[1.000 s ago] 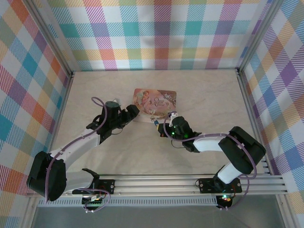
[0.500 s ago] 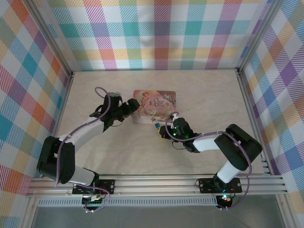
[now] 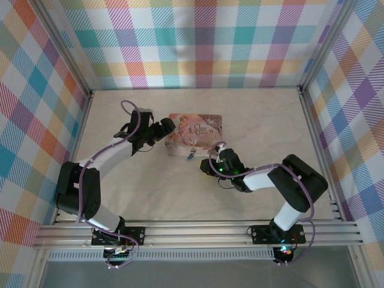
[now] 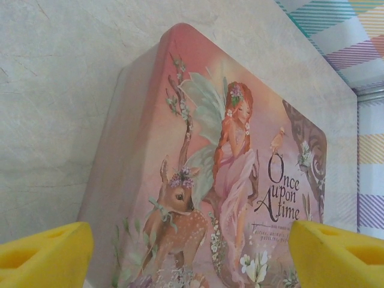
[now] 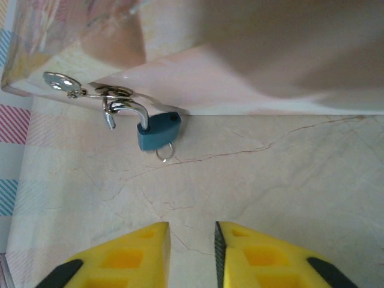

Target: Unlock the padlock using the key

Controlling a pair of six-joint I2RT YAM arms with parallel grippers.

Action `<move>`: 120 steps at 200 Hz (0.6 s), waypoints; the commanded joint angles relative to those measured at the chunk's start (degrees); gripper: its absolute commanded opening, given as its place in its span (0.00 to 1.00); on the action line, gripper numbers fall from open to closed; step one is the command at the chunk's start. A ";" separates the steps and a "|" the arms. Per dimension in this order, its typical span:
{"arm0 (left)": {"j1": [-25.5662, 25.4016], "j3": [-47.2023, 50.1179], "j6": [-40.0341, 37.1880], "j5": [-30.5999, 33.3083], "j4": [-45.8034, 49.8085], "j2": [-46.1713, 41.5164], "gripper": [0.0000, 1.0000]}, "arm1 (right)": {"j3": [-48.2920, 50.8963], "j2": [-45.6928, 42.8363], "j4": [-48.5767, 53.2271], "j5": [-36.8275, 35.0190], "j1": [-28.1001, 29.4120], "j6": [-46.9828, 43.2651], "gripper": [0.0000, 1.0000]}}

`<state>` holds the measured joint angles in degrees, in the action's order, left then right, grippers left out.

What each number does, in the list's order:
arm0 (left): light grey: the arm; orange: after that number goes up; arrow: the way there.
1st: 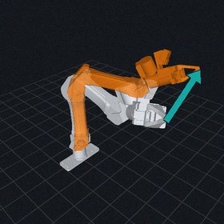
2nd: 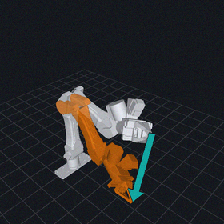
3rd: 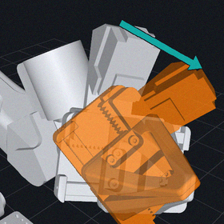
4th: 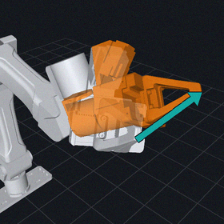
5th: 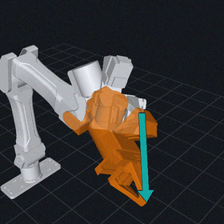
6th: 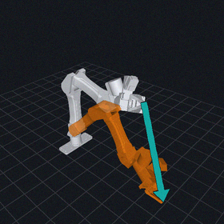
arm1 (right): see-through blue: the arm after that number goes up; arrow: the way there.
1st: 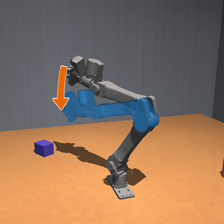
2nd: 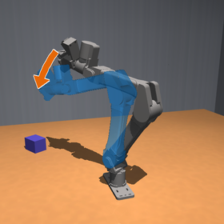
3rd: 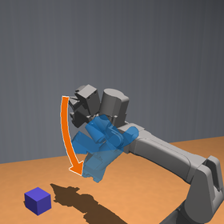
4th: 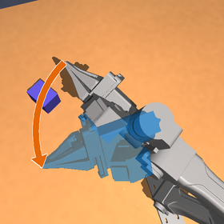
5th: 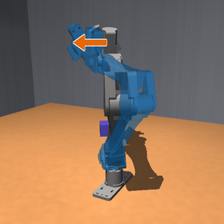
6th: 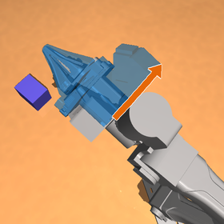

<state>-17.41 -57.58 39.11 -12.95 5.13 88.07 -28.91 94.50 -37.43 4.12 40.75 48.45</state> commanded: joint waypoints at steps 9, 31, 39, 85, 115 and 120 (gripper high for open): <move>0.80 -2.27 -2.28 -1.34 1.64 0.74 0.84 | 0.30 -3.75 3.11 0.71 -1.06 -4.50 0.34; 0.97 -2.35 -3.08 -2.22 1.73 1.87 0.84 | 0.65 -6.27 4.19 1.21 -2.26 -6.33 0.45; 1.05 -2.44 -3.37 -2.58 1.82 2.40 0.84 | 0.91 -7.06 3.88 1.74 -2.80 -6.61 0.50; 1.15 -3.73 -5.01 -6.44 2.00 6.78 0.78 | -0.89 -6.81 1.77 8.28 -6.08 -6.24 0.76; 1.15 -2.84 -5.22 -7.68 1.82 8.20 0.74 | -3.45 -6.34 3.13 9.68 -7.47 -7.87 0.87; 1.15 -2.51 -5.24 -7.87 1.88 8.25 0.74 | -3.60 -6.35 3.30 9.60 -7.72 -8.12 0.89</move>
<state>-16.93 -59.90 35.20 -18.44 6.11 95.70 -29.63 87.59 -34.41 11.07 34.00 42.35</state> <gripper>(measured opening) 0.749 0.858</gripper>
